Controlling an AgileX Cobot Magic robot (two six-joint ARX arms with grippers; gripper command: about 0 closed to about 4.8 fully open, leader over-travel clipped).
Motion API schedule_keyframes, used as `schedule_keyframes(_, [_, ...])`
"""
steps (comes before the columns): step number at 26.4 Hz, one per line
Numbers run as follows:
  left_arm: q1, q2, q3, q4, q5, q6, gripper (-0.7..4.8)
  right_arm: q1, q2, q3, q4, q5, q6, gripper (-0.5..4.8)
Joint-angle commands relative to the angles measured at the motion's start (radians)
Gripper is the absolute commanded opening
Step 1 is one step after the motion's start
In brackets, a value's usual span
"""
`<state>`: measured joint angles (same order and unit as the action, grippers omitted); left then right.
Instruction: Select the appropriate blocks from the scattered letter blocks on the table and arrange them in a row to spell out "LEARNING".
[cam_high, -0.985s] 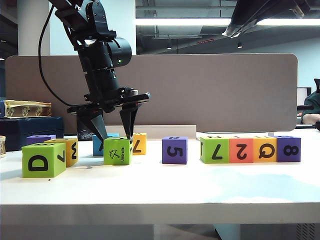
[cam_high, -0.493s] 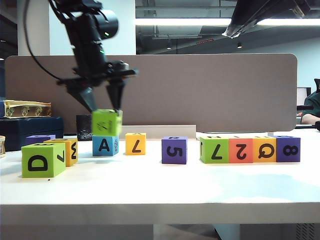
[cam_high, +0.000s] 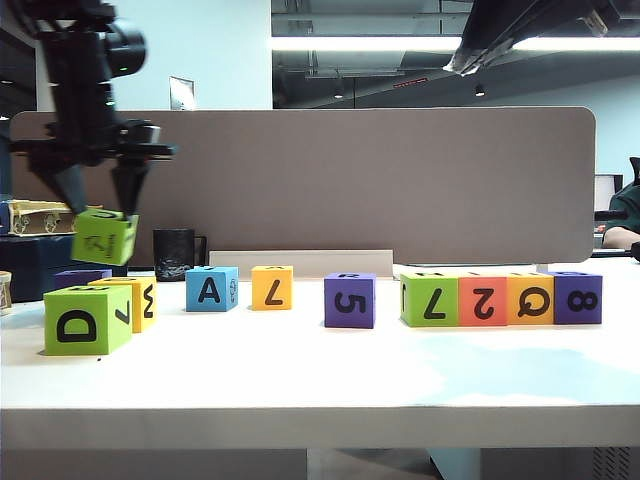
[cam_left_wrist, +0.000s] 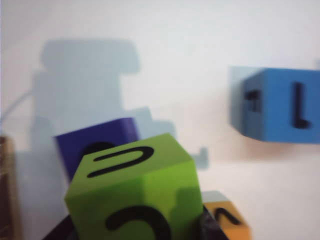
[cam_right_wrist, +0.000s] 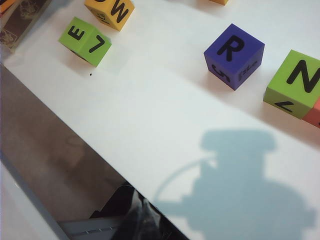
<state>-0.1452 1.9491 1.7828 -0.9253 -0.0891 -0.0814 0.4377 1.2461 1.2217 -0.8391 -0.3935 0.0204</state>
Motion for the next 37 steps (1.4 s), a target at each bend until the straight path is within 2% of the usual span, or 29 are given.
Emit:
schedule_keyframes(1, [0.040, -0.005, 0.003, -0.004, 0.003, 0.003, 2.41, 0.002, -0.003, 0.004, 0.006, -0.002, -0.003, -0.01])
schedule_keyframes(5, [0.082, -0.005, 0.003, -0.012, 0.007, 0.015, 2.56, 0.002, -0.003, 0.004, 0.005, -0.002, -0.002, -0.01])
schedule_keyframes(8, [0.103, -0.005, 0.008, -0.021, 0.059, 0.021, 3.58, 0.002, -0.003, 0.004, 0.006, -0.002, -0.002, -0.01])
schedule_keyframes(10, [0.103, -0.005, 0.012, -0.023, 0.076, 0.022, 3.76, 0.002, -0.003, 0.004, 0.006, -0.002, -0.002, -0.01])
schedule_keyframes(14, [0.103, -0.005, 0.059, -0.080, 0.088, 0.026, 3.76, 0.002, -0.003, 0.004, 0.005, -0.002, -0.002, -0.01])
schedule_keyframes(20, [0.102, -0.005, 0.190, -0.221, 0.042, 0.048, 3.76, 0.002, -0.003, 0.004, 0.006, -0.002, -0.002, -0.01])
schedule_keyframes(25, [0.100, -0.005, 0.261, -0.319, 0.117, 0.048, 3.75, 0.002, -0.003, 0.004, 0.008, -0.002, -0.002, -0.01])
schedule_keyframes(29, [0.082, -0.003, 0.262, -0.312, 0.236, 0.044, 3.72, 0.002, -0.003, 0.004, 0.019, -0.002, -0.002, -0.01])
schedule_keyframes(34, [0.017, -0.003, 0.261, -0.226, 0.270, 0.044, 3.72, 0.002, -0.003, 0.004, 0.031, -0.002, -0.002, -0.01])
schedule_keyframes(37, [-0.053, 0.005, 0.260, -0.113, 0.289, 0.016, 3.72, 0.002, -0.003, 0.004, 0.032, -0.002, -0.002, -0.01])
